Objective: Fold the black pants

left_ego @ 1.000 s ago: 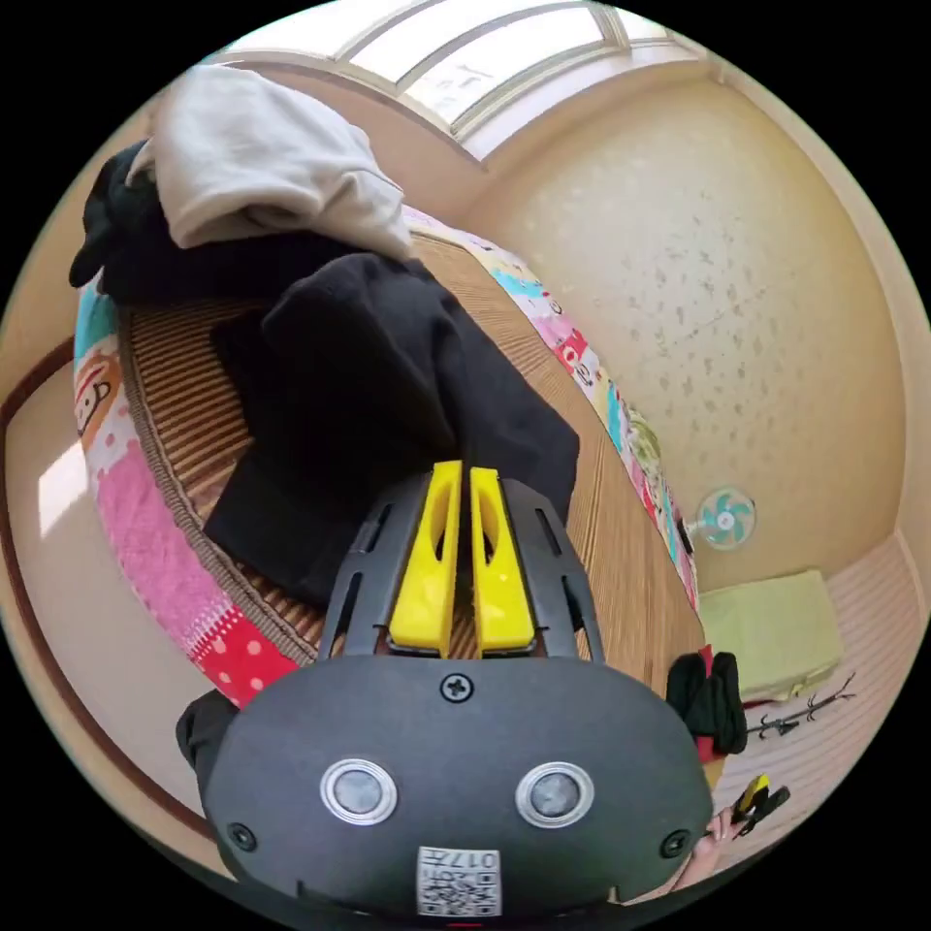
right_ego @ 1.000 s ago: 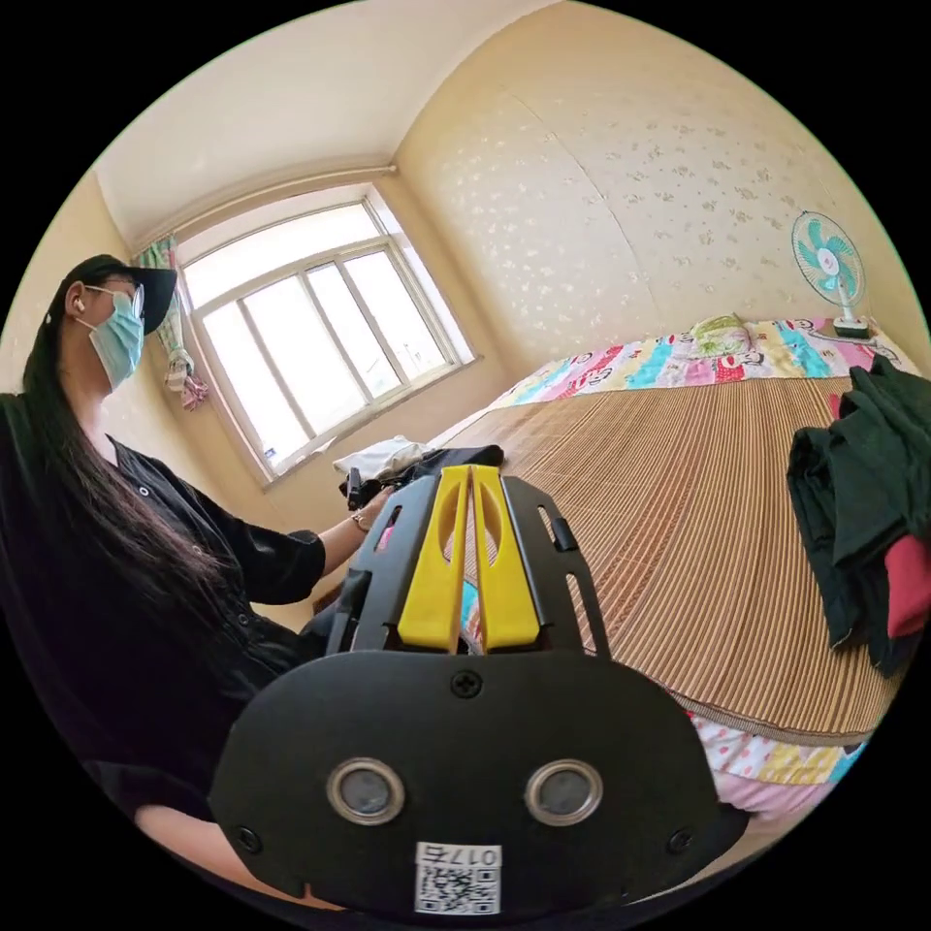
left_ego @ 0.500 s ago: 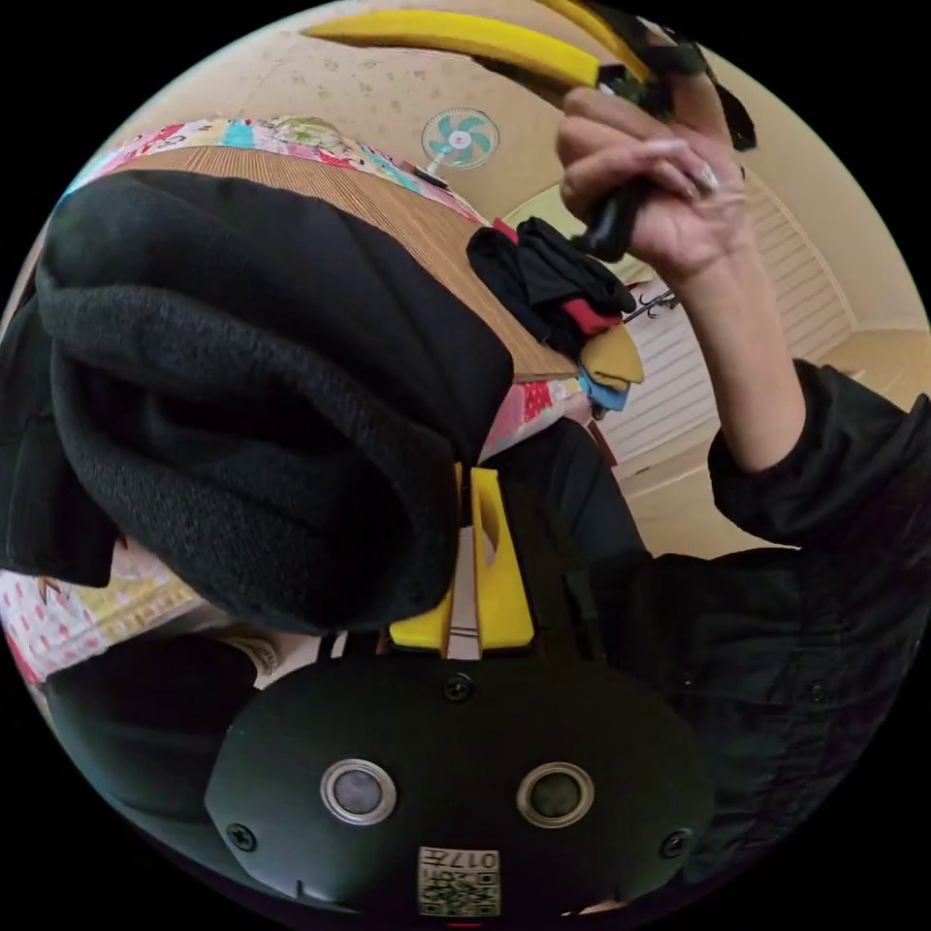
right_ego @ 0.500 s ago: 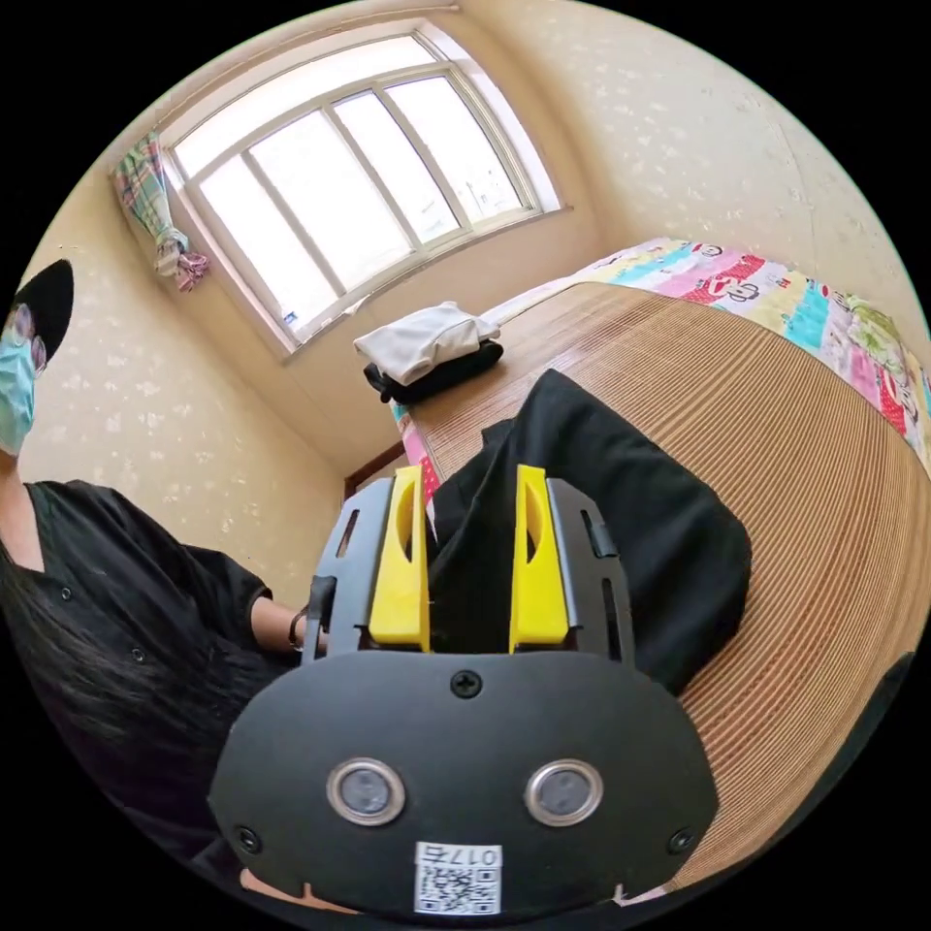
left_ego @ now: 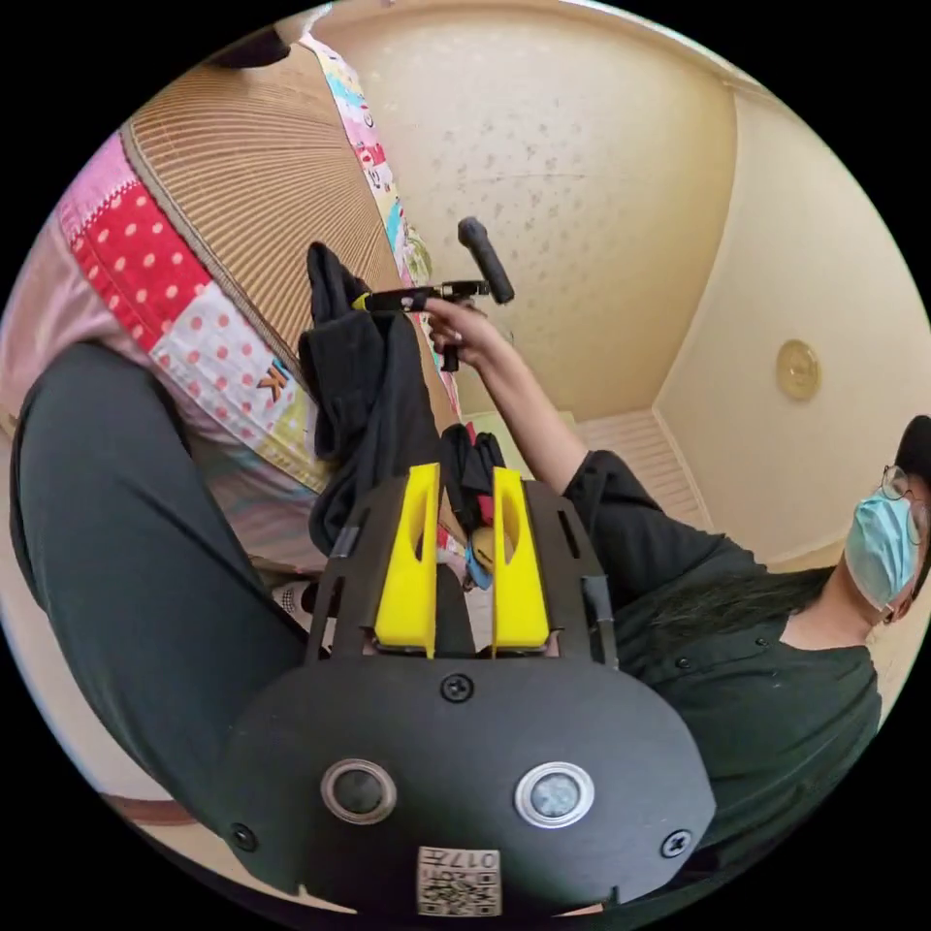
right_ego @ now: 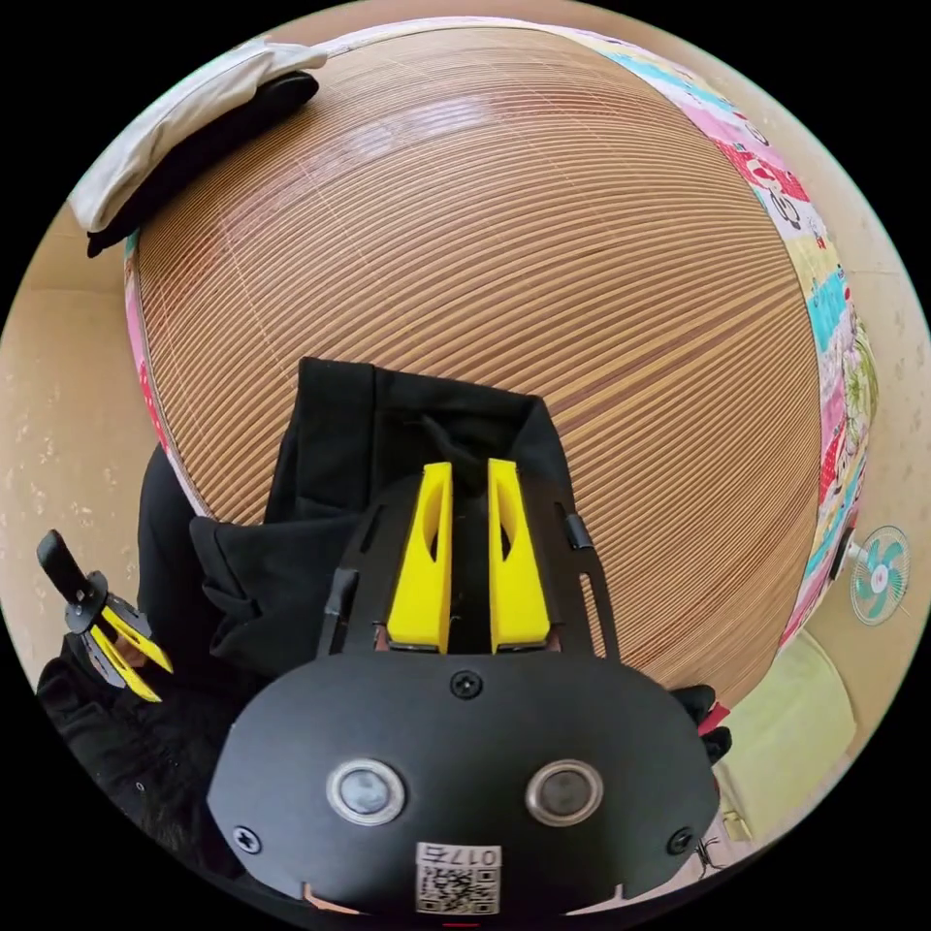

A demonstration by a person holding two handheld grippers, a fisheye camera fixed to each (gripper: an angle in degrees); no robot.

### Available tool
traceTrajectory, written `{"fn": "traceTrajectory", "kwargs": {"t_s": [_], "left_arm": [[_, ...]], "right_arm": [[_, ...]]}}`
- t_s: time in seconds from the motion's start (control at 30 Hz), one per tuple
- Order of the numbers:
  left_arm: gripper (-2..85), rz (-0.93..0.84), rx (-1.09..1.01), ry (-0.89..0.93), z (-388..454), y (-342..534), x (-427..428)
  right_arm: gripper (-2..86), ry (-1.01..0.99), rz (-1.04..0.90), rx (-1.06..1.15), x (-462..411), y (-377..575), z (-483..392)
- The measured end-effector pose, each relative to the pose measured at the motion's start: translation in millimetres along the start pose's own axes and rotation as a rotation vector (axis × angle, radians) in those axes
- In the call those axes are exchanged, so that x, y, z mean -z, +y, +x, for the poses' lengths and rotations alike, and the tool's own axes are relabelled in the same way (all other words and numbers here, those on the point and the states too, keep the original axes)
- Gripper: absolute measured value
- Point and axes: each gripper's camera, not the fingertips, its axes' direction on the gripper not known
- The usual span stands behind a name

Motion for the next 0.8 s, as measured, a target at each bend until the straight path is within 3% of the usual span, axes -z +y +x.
{"fn": "traceTrajectory", "kwargs": {"t_s": [0.07,0.27,0.37,0.5,0.53,0.67,0.8], "left_arm": [[10.1,0.104,0.058,0.018,18,-41,32],[17.8,0.024,0.334,0.226,10,-169,-19],[17.8,0.031,0.518,0.137,-3,-213,-48],[10.4,0.137,0.794,0.192,-37,-230,-59],[4.7,0.153,0.849,0.209,-46,-232,-60],[1.3,0.184,0.803,0.237,-40,-262,-52],[7.4,0.175,0.817,0.324,-33,-293,-34]], "right_arm": [[4.5,0.056,0.051,0.028,-5,25,-6],[3.5,0.074,0.254,-0.055,-15,154,-13],[3.5,0.07,0.393,-0.075,-17,234,-23],[3.6,0.023,0.506,-0.141,-17,326,-22],[3.7,0.017,0.509,-0.139,-17,335,-20],[4.4,0.016,0.5,-0.069,11,365,-1],[11.7,0.062,0.659,0.01,89,368,26]]}}
